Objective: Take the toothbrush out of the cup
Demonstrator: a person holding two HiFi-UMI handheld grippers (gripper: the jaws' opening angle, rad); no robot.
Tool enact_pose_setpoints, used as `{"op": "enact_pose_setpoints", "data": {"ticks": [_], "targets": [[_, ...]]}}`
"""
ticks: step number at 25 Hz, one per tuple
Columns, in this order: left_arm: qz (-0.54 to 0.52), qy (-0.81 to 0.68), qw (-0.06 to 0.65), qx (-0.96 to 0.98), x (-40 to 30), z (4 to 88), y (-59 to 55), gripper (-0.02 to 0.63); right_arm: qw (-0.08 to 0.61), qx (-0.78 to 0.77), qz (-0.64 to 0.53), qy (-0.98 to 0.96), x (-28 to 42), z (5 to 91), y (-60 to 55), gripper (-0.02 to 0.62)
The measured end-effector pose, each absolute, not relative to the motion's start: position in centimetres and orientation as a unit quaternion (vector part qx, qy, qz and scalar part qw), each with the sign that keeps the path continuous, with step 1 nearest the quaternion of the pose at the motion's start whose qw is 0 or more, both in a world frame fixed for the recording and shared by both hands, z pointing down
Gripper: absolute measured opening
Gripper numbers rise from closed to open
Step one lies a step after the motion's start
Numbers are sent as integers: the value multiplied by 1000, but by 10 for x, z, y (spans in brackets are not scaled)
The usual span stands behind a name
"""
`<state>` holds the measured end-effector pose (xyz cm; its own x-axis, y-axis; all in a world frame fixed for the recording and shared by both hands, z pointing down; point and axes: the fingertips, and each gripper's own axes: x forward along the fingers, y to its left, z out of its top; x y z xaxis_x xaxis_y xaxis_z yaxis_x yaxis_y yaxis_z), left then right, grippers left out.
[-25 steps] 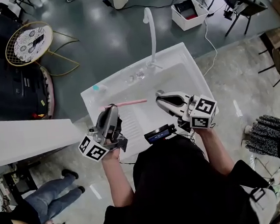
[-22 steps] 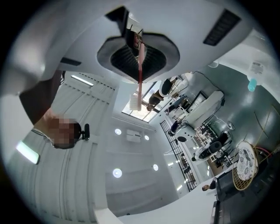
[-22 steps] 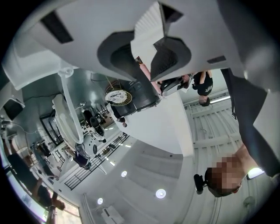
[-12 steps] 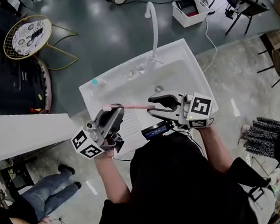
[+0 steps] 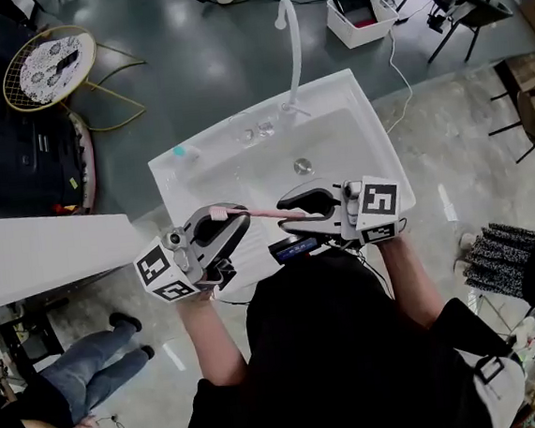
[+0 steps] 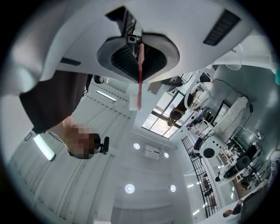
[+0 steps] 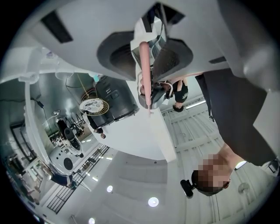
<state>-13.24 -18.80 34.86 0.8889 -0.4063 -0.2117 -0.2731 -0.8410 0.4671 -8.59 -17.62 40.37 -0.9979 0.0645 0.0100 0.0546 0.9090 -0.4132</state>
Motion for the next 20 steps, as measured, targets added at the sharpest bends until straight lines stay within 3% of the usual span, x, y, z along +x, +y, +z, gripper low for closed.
{"op": "enact_pose_setpoints", "data": {"ticks": [7,20], "targets": [[-139,-165,211,953,-127,347,-184,29,17,-54,220,-974,-86,402,-167,63],[-202,-233,209,928,-130,347,-203,35,-26,-39,283,-958,-89,403,-172,55]]}}
